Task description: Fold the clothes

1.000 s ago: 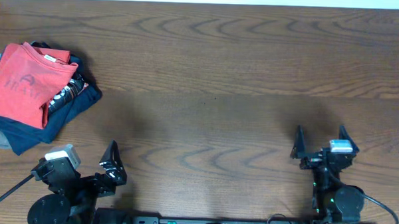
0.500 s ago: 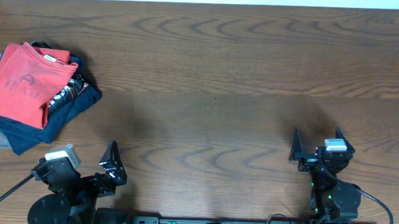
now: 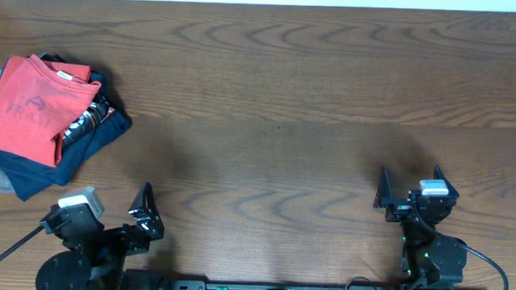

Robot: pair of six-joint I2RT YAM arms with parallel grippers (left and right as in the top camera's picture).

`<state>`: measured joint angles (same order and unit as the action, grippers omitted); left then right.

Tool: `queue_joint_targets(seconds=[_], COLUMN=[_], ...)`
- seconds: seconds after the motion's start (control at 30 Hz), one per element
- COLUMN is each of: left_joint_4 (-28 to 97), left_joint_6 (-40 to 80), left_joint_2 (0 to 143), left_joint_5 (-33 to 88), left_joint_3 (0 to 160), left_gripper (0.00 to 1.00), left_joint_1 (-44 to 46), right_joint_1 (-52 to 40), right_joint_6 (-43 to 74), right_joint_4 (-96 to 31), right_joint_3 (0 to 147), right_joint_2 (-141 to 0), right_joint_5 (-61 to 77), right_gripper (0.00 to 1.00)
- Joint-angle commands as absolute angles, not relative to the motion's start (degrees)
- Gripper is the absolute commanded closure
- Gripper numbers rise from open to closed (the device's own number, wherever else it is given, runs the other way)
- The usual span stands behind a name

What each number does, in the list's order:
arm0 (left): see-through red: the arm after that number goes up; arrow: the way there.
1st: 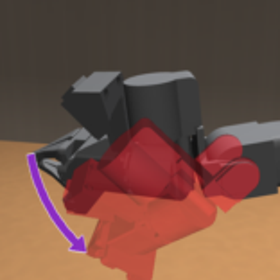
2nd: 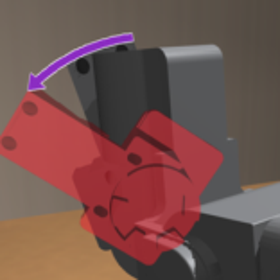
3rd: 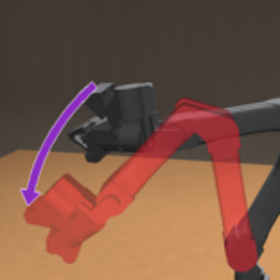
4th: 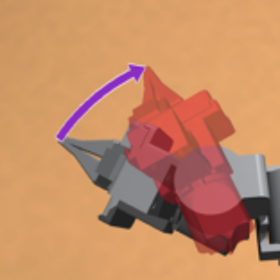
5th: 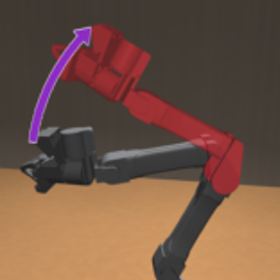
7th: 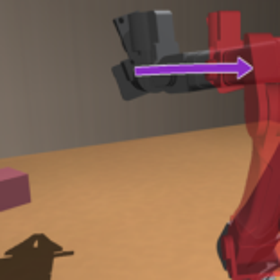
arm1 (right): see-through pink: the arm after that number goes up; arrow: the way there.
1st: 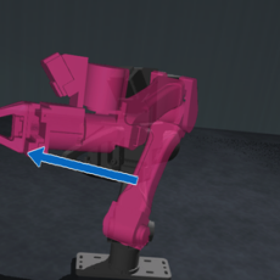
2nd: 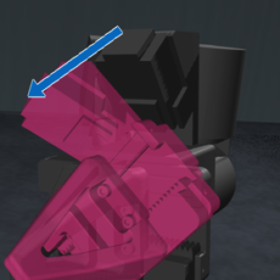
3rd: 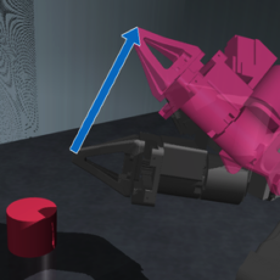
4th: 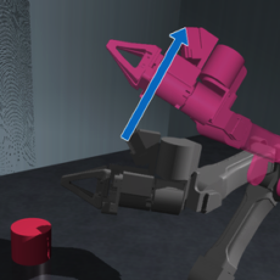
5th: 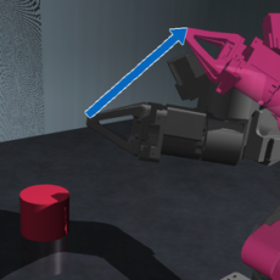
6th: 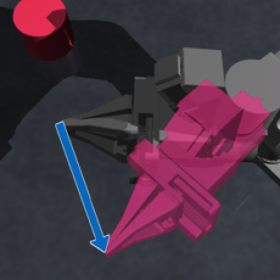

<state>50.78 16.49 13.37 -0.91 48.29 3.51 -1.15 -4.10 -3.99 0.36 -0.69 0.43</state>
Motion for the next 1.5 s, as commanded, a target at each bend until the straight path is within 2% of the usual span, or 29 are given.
queue_joint_targets(seconds=[0.0,0.23,0.43,0.73,0.9,1.47], left_joint_4=[52.1,48.27,32.64,0.12,4.58,4.19], left_joint_6=[15.25,15.11,15.11,15.09,15.11,15.11], left_joint_2=[12.73,7.64,0.08,0.1,0.1,0.23], left_joint_5=[-2.46,-2.55,-2.2,-2.0,-0.64,-0.03], left_joint_3=[47.79,36.03,20.67,0.91,0.25,0.27], left_gripper=[0.02,0.02,0.02,0.02,0.02,0.02], left_joint_1=[3.57,-1.06,-1.72,-1.72,-1.69,-1.65], right_joint_1=[-0.8,-0.8,-0.8,-0.8,-0.8,-0.8], right_joint_6=[-4.97,-4.97,-4.97,-4.97,-4.97,-4.97], right_joint_4=[-4.27,-4.27,-4.27,-4.27,-4.27,-4.27], right_joint_3=[0.32,0.32,0.32,0.32,0.32,0.32], right_joint_2=[-0.43,-0.43,-0.43,-0.43,-0.43,-0.43], right_joint_5=[0.23,0.23,0.23,0.23,0.23,0.23], right_gripper=[0.01,0.01,0.01,0.01,0.01,0.01])
